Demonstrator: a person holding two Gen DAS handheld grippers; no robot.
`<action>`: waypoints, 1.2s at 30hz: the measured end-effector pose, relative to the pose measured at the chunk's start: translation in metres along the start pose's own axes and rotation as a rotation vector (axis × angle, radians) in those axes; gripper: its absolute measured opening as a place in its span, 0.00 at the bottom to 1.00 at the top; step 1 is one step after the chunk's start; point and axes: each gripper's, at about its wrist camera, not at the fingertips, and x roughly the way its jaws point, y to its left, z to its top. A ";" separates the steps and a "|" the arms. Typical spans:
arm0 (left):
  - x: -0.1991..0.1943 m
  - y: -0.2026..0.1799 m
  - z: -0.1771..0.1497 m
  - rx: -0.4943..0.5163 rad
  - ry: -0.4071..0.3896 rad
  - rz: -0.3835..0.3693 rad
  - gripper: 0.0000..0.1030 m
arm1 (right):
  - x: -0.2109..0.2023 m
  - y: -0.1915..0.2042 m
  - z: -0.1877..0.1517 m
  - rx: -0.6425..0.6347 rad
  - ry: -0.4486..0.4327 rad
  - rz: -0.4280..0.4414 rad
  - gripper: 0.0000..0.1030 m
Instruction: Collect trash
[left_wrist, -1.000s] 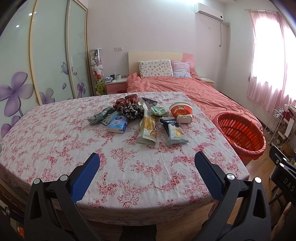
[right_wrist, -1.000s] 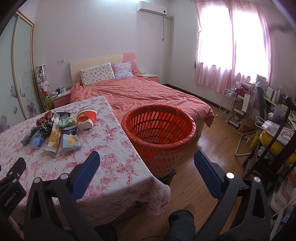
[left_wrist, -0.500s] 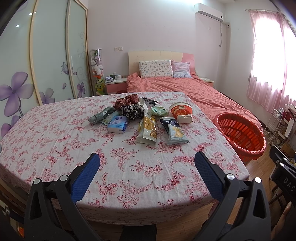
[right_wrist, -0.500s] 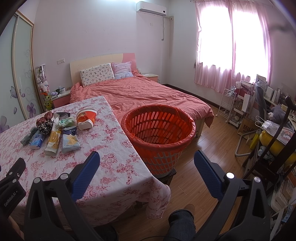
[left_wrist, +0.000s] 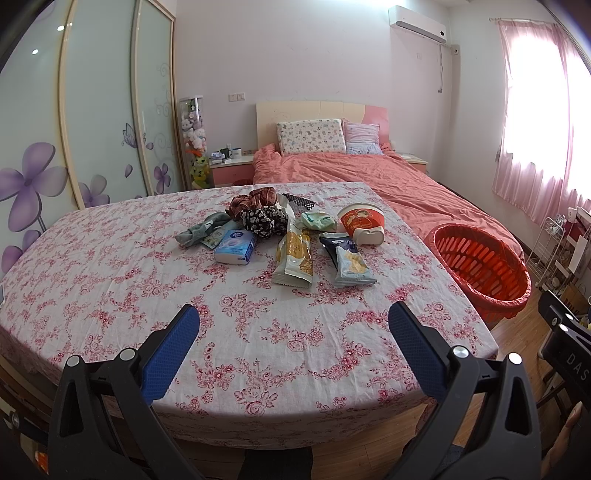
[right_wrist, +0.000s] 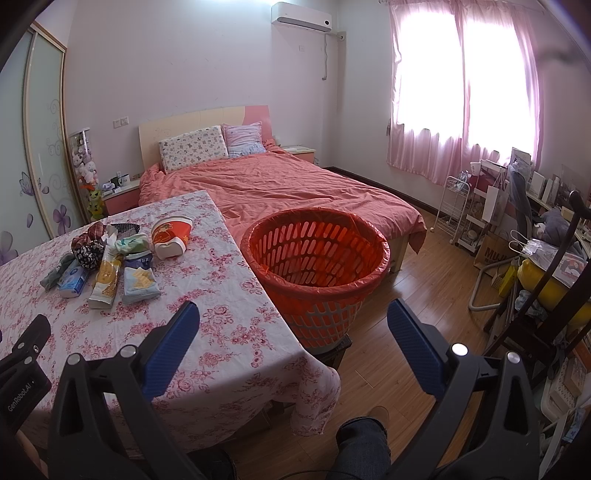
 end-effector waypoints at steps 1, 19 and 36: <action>0.000 0.000 0.000 0.000 0.000 0.000 0.98 | 0.000 0.000 0.000 0.000 0.000 0.000 0.96; 0.011 0.013 -0.001 -0.039 0.016 0.024 0.98 | 0.021 0.007 -0.003 -0.017 0.005 -0.004 0.96; 0.109 0.086 0.043 -0.069 0.068 0.129 0.98 | 0.095 0.094 0.049 -0.088 0.036 0.190 0.96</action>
